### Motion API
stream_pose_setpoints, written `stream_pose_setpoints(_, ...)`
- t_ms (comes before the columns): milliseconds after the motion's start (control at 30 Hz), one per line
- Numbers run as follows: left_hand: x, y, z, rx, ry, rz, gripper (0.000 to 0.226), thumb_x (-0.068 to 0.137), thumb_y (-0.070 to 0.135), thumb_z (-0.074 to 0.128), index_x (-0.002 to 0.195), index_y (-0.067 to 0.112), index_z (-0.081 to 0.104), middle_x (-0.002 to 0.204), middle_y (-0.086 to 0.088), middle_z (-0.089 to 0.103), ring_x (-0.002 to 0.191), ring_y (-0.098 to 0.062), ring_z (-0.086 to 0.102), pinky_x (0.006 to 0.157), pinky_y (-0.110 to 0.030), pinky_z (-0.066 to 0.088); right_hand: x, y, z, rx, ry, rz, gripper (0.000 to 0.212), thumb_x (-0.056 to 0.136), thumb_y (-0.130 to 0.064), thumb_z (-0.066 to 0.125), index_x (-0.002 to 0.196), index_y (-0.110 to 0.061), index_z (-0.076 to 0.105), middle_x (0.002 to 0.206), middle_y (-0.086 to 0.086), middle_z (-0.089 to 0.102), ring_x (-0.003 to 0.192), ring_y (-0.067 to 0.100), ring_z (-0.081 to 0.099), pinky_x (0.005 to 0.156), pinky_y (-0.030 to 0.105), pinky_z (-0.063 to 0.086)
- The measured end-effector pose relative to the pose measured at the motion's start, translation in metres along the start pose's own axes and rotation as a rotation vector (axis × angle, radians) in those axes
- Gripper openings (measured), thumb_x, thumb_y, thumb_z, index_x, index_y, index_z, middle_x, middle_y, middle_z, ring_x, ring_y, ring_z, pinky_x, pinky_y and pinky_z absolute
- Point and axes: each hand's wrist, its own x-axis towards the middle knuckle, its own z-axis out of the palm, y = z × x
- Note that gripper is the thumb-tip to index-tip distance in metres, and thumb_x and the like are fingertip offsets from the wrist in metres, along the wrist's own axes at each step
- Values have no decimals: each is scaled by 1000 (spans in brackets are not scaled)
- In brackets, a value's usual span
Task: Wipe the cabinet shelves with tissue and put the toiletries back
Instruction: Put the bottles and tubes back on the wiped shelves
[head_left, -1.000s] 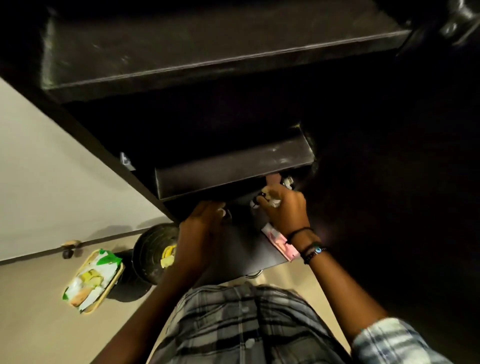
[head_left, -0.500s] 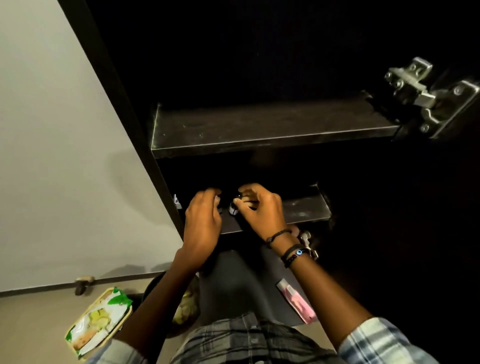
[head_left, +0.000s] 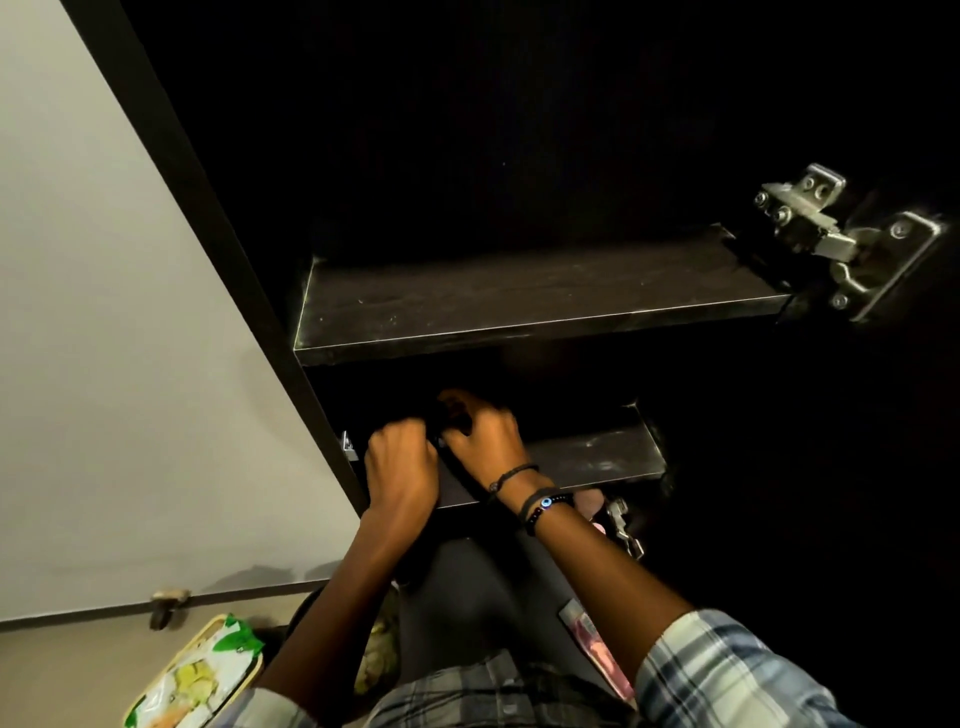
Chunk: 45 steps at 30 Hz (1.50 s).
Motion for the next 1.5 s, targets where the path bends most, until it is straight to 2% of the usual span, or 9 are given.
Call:
stream_pose_setpoints(367, -11, -2, -7, -63, 57, 29, 11, 88, -3, 51, 93, -8, 58, 99, -29, 59, 97, -45, 55, 72, -46, 44, -7, 5, 10, -21, 20, 29, 40, 80, -11, 65, 120, -14, 61, 107, 14, 71, 104, 31, 64, 88, 36, 53)
stream_pose_setpoints(533, -15, -6, -8, -79, 44, 63, 13, 88, -2, 51, 99, -8, 55, 104, -30, 55, 101, -45, 52, 73, -45, 42, -12, 6, 12, 21, 27, 80, 32, 84, -15, 67, 115, -7, 65, 106, 13, 72, 99, 24, 67, 75, 11, 41)
stream_pose_setpoints(600, -15, -6, -8, -62, 27, 54, 15, 89, -1, 50, 102, -6, 55, 106, -28, 55, 103, -42, 53, 74, -43, 43, -15, 8, 13, 44, 35, 89, 34, 84, -15, 68, 117, -5, 64, 105, 14, 72, 98, 22, 68, 73, 9, 40)
stream_pose_setpoints(800, -22, -10, -3, -8, 45, 75, 32, 86, -2, 53, 118, 0, 49, 118, -22, 50, 113, -36, 48, 87, -38, 44, -29, 17, 15, 43, 83, 54, 42, 83, -18, 69, 122, -11, 58, 112, 9, 65, 97, 19, 64, 88, 30, 54)
stream_pose_setpoints(933, -36, -18, 11, -132, 175, 199, 46, 82, -6, 57, 125, 4, 46, 124, -18, 46, 120, -34, 45, 95, -42, 46, -52, 24, 9, 15, 110, -17, 40, 86, -15, 65, 125, -13, 55, 124, 6, 59, 113, 19, 57, 96, 29, 48)
stream_pose_setpoints(1067, -62, -11, 33, -251, 234, 313, 44, 89, 0, 52, 133, 5, 46, 140, -16, 41, 136, -31, 31, 113, -44, 29, -87, 41, 4, -47, 177, -29, 38, 90, -13, 57, 128, -13, 54, 132, 3, 54, 126, 16, 47, 108, 27, 37)
stream_pose_setpoints(1167, -82, -3, 54, -266, 167, 434, 40, 89, 2, 49, 129, 4, 50, 138, -16, 45, 134, -31, 34, 111, -45, 31, -116, 70, 2, -50, 231, 42, 40, 91, -10, 54, 130, -13, 52, 141, 3, 48, 136, 13, 36, 116, 29, 27)
stream_pose_setpoints(1333, -98, 10, 88, -270, -31, 612, 44, 84, 12, 40, 124, 3, 54, 128, -17, 54, 121, -27, 43, 104, -40, 37, -152, 111, -13, -76, 254, 129, 47, 90, -12, 55, 135, -20, 46, 150, -4, 37, 137, 3, 31, 114, 30, 30)
stream_pose_setpoints(1500, -109, 6, 133, -239, -253, 647, 46, 85, 15, 36, 126, 0, 50, 126, -19, 54, 116, -31, 49, 100, -42, 43, -179, 139, -31, -75, 213, 391, 55, 86, -6, 58, 138, -15, 43, 145, 3, 43, 136, 17, 38, 111, 20, 24)
